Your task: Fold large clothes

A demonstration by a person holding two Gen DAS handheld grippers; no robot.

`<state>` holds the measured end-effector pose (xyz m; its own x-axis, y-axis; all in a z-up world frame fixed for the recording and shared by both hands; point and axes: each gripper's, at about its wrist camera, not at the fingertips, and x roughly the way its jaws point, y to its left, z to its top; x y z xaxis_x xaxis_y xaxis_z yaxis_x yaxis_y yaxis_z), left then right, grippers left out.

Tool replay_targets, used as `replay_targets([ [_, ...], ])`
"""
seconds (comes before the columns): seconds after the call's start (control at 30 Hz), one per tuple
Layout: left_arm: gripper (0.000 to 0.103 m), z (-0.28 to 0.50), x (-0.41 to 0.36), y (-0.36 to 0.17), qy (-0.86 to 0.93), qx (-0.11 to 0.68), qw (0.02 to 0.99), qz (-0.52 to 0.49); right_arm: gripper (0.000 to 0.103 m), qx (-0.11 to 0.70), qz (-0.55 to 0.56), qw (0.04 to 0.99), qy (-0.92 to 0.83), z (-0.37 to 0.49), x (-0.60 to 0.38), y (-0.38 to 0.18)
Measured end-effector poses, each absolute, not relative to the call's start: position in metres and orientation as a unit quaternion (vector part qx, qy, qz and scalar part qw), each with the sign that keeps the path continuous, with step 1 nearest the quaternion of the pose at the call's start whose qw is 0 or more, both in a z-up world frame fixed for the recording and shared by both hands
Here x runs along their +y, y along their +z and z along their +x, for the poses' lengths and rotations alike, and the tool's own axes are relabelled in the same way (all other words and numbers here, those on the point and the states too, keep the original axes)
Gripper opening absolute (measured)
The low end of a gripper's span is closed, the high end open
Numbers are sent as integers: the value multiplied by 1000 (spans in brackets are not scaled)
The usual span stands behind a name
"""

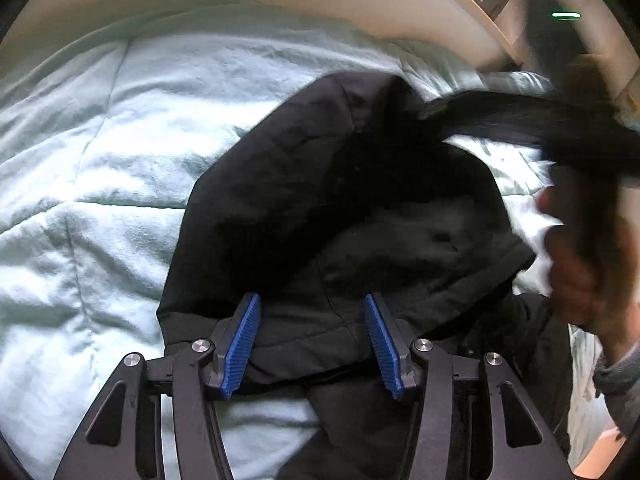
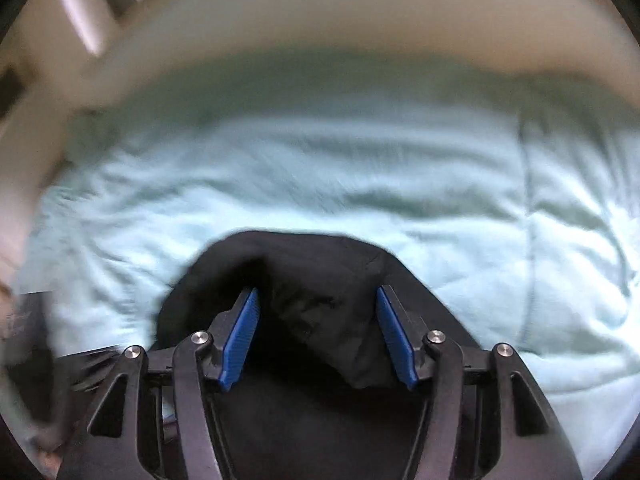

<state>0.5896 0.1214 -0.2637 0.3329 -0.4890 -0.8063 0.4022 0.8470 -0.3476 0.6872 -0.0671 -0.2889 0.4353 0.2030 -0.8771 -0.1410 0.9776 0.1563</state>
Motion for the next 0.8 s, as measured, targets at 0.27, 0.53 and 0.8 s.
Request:
replay_targets([
  [0.27, 56, 593, 129, -265, -276, 516, 810, -42, 62, 547, 10, 833, 84, 675, -82, -318],
  [0.53, 58, 591, 134, -194, -336, 442, 829, -73, 62, 503, 40, 857, 100, 576, -134, -253],
  [0.8, 57, 626, 147, -288, -273, 553, 779, -111, 49, 581, 91, 803, 95, 570, -167, -327],
])
